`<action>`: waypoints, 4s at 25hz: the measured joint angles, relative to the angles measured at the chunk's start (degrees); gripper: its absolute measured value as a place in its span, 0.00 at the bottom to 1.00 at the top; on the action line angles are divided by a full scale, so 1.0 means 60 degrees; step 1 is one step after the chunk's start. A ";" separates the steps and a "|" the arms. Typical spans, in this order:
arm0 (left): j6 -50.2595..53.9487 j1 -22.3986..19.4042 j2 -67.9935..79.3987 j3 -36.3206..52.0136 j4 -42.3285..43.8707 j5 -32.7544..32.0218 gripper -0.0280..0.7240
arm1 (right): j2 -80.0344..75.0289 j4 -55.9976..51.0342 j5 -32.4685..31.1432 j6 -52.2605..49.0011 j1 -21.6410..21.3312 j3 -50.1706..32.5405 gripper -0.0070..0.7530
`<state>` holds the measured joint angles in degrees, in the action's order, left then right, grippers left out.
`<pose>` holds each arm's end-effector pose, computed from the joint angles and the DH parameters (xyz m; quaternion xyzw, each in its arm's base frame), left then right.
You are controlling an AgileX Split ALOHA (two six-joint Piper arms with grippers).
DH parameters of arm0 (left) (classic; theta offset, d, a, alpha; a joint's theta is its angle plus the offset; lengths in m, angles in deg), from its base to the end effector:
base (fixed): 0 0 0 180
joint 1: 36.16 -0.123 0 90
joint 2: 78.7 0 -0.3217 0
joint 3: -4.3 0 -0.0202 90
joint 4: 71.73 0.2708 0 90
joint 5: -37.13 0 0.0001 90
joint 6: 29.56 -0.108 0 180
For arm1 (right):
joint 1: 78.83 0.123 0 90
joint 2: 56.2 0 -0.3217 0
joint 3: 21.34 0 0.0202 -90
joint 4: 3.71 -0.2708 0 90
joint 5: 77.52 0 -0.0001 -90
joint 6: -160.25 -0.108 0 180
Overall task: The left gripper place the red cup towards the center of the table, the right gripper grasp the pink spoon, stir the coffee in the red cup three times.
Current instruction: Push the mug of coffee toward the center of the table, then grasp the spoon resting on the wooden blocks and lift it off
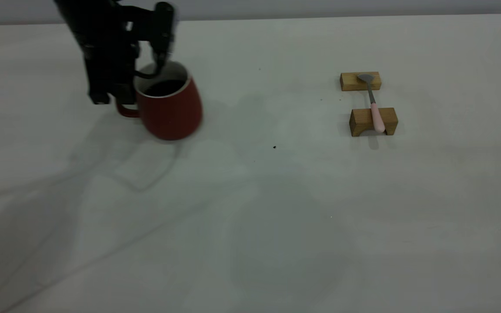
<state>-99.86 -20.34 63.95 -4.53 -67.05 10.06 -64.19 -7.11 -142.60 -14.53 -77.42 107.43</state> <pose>0.4826 -0.1326 0.0433 0.6967 0.6975 0.0976 0.1363 -0.0073 0.0056 0.2629 -0.0526 0.8822 0.0141 0.4677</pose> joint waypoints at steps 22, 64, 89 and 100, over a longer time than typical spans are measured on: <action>0.2112 0.1652 -0.0258 -0.0275 -0.0055 0.0040 0.91 | 0.0000 0.0000 0.0000 0.0000 0.0000 0.0000 0.67; 1.1293 -0.1967 -2.1684 0.9011 -0.1094 -0.6581 0.42 | 0.0000 0.0000 0.0000 0.0000 0.0000 0.0000 0.67; 1.1293 -0.1987 -2.2794 0.9843 -0.1094 -0.6345 0.42 | 0.0000 0.0000 0.0000 0.0000 0.0000 0.0000 0.67; 1.1293 -0.1987 -2.2794 0.9843 -0.1094 -0.6345 0.42 | -0.3318 0.0315 0.0872 -0.0870 0.0000 0.1481 0.70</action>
<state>-32.10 -32.26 -72.81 54.53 -73.61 -28.01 -84.10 -5.22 -137.37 -19.75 -77.42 116.32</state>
